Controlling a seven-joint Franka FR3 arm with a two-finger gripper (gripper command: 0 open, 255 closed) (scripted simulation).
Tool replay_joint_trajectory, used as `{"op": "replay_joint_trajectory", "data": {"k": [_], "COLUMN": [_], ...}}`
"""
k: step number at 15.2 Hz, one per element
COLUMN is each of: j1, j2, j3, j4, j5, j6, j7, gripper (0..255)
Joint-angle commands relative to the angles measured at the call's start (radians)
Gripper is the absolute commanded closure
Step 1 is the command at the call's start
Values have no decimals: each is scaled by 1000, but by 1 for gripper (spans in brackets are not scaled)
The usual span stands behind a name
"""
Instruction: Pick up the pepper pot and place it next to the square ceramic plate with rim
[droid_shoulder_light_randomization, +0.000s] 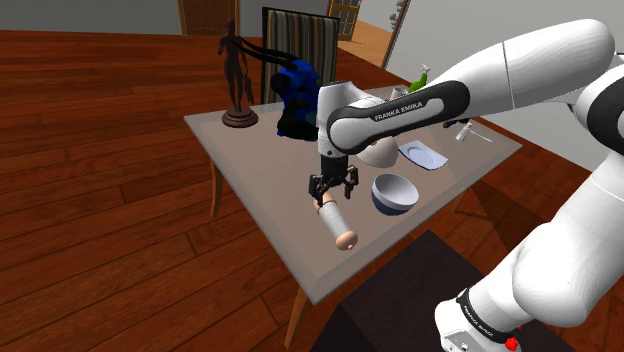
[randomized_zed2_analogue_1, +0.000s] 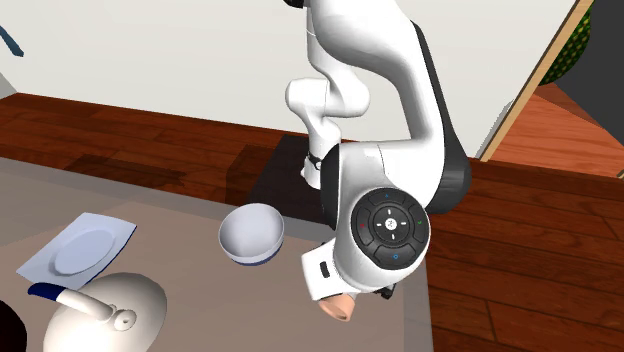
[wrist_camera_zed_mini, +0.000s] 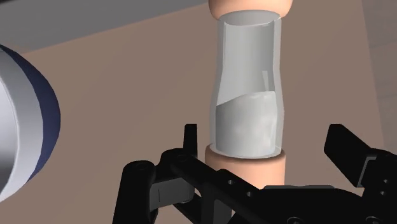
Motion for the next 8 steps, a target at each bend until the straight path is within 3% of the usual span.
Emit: {"op": "replay_joint_trajectory", "data": {"k": [1,8], "j1": [0,1], "j2": [5,11], "j3": [0,0], "j4": [-21,-36], "j5": [-1,-2], "j6": [26,48], "j7": [0,1], "gripper": [0,0]}}
